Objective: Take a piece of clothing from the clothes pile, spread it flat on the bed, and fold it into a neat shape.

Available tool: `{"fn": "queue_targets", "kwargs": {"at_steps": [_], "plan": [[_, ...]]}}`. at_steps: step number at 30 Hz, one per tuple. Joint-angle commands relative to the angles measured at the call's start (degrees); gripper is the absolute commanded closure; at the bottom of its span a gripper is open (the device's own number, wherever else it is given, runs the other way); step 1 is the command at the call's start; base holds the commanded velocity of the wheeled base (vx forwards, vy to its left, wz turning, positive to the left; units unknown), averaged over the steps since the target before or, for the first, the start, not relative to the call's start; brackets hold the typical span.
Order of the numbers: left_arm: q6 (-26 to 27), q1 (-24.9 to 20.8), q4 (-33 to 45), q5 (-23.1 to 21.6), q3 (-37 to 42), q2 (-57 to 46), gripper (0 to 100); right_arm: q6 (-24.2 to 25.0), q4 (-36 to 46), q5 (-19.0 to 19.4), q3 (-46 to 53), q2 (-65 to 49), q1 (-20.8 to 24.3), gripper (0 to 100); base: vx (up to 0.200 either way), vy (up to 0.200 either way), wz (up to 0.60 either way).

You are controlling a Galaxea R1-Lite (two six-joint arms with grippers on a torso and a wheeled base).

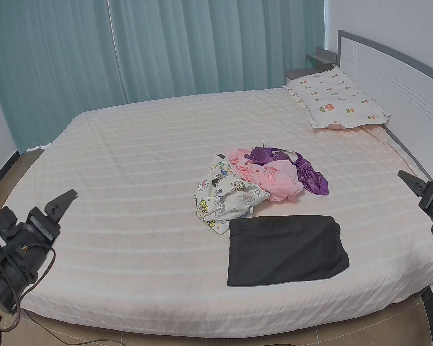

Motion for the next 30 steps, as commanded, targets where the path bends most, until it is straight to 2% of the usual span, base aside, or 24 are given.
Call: {"fn": "queue_targets", "kwargs": {"at_steps": [1, 4, 8, 9, 10, 12, 14, 18, 19, 20, 22, 25, 26, 27, 28, 30], "plan": [[10.25, 0.08, 17.45, 7.84, 3.59, -33.37, 0, -4.65, 23.64, 5.09, 5.1, -35.18, -1.83, 0, 0.0, 0.0, 0.0], [15.7, 0.17, 23.07, 12.49, 4.12, -41.9, 0, -7.19, 36.12, 6.24, 5.1, -45.82, -0.51, 0, 0.0, 0.0, 0.0], [22.12, 0.26, 30.72, 15.31, 4.21, -52.18, 0, -11.59, 55.55, 6.41, 4.39, -62.87, 4.06, 0, 0.0, 0.0, 0.0], [23.26, 0.35, 32.12, 16.01, 4.3, -53.67, 0, -12.82, 59.42, 6.41, 3.87, -66.03, 5.29, 0, 0.0, 0.0, 0.0], [23.26, 0.35, 32.12, 16.01, 4.3, -53.67, 0, -12.82, 59.42, 6.41, 3.87, -66.03, 5.29, 0, 0.0, 0.0, 0.0], [26.16, 0.79, 37.57, 17.94, 3.77, -58.86, 0, -17.04, 75.5, 6.32, 0.44, -77.46, 9.07, 0, 0.0, 0.0, 0.0], [26.43, 2.98, 39.86, 18.56, 3.51, -60.44, 0, -19.76, 82.71, 6.41, -1.32, -79.74, 7.14, 0, 0.0, 0.0, 0.0], [27.66, 12.39, 43.2, 17.5, 3.77, -62.46, 0, -22.14, 84.11, 6.5, -0.35, -83.0, 5.38, 0, 0.0, 0.0, 0.0], [28.1, 13.44, 43.55, 17.15, 3.77, -62.73, 0, -22.93, 83.94, 6.5, 0.09, -83.35, 5.2, 0, 0.0, 0.0, 0.0], [29.94, 13.97, 43.55, 16.45, 4.38, -63.17, 0, -24.42, 83.41, 6.15, 0.88, -83.35, 5.2, 0, 0.0, 0.0, 0.0], [29.94, 13.62, 42.93, 15.92, 5.09, -63.17, 0, -24.33, 83.41, 5.44, 0.96, -83.35, 5.2, 0, 0.0, 0.0, 0.0], [31.08, 13.27, 42.05, 15.92, 9.04, -63.69, 0, -24.07, 83.23, 1.05, 0.96, -83.35, 5.12, 0, 0.0, 0.0, 0.0], [31.08, 13.27, 42.05, 15.92, 9.04, -63.69, 0, -24.07, 83.23, 1.05, 0.96, -83.35, 5.12, 0, 0.0, 0.0, 0.0], [32.49, 13.0, 38.45, 15.75, 13.52, -63.78, 0, -24.16, 81.92, -4.31, 1.32, -83.35, 5.12, 0, 0.0, 0.0, 0.0], [32.67, 13.0, 38.1, 15.75, 13.88, -63.78, 0, -24.16, 81.74, -4.66, 1.32, -83.35, 5.12, 0, 0.0, 0.0, 0.0], [37.76, 10.89, 34.41, 14.52, 19.59, -67.47, 0, -24.77, 79.37, -12.05, 2.28, -83.35, 5.12, 0, 0.0, 0.0, 0.0]]}}
